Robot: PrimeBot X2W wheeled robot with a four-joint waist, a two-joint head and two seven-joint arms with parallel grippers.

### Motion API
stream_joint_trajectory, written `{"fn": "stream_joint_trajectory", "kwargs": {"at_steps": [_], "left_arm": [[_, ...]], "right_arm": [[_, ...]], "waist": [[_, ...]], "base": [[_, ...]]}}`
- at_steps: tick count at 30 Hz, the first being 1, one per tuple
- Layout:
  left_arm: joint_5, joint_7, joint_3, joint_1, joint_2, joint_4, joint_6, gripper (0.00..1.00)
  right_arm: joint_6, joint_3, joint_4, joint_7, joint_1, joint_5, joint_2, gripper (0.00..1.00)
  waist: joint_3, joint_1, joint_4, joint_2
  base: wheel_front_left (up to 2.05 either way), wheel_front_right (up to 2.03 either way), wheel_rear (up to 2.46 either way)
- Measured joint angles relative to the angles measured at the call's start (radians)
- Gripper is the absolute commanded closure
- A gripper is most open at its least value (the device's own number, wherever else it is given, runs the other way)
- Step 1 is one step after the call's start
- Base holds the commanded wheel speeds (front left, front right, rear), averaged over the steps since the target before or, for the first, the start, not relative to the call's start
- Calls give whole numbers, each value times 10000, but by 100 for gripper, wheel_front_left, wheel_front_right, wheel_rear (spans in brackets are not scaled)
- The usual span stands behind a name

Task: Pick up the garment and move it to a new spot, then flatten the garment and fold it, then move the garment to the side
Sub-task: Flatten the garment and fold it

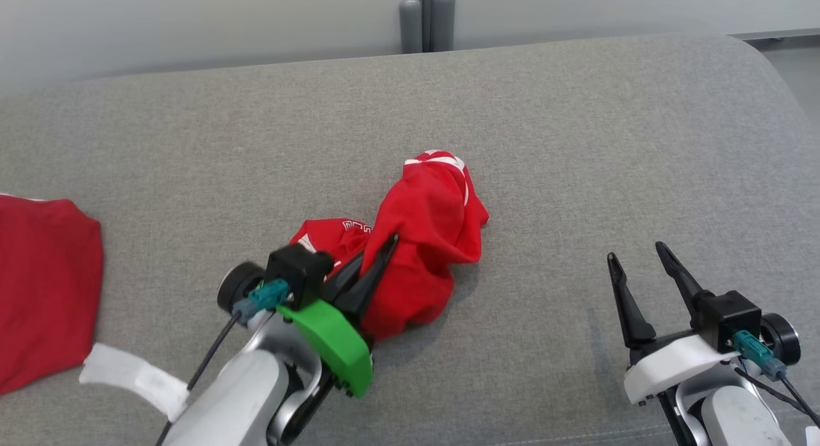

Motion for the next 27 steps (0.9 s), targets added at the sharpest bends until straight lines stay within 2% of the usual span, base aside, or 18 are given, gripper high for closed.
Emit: {"fn": "stream_joint_trajectory", "kwargs": {"at_steps": [8,14,19,24,27], "left_arm": [[418,-1221,359,2150,930,263,995,100],[399,-1530,500,3053,1197,922,1198,100],[-476,-1534,234,3568,779,830,518,100],[-378,-1632,-583,3604,479,564,-305,100],[-192,-1632,-1112,3600,330,594,-458,100]], "right_arm": [[6,-146,35,0,211,61,-165,0],[31,-48,35,0,249,61,-173,0],[105,44,33,0,245,29,-184,0],[151,238,90,0,213,-19,-174,0],[209,341,171,0,203,-23,-173,0]], "waist": [[-182,0,614,0],[-263,0,1220,0],[-273,0,1695,0],[-236,0,1925,0],[-244,0,1892,0]], "base": [[0,0,0],[0,0,0],[0,0,0],[0,0,0],[0,0,0]]}}
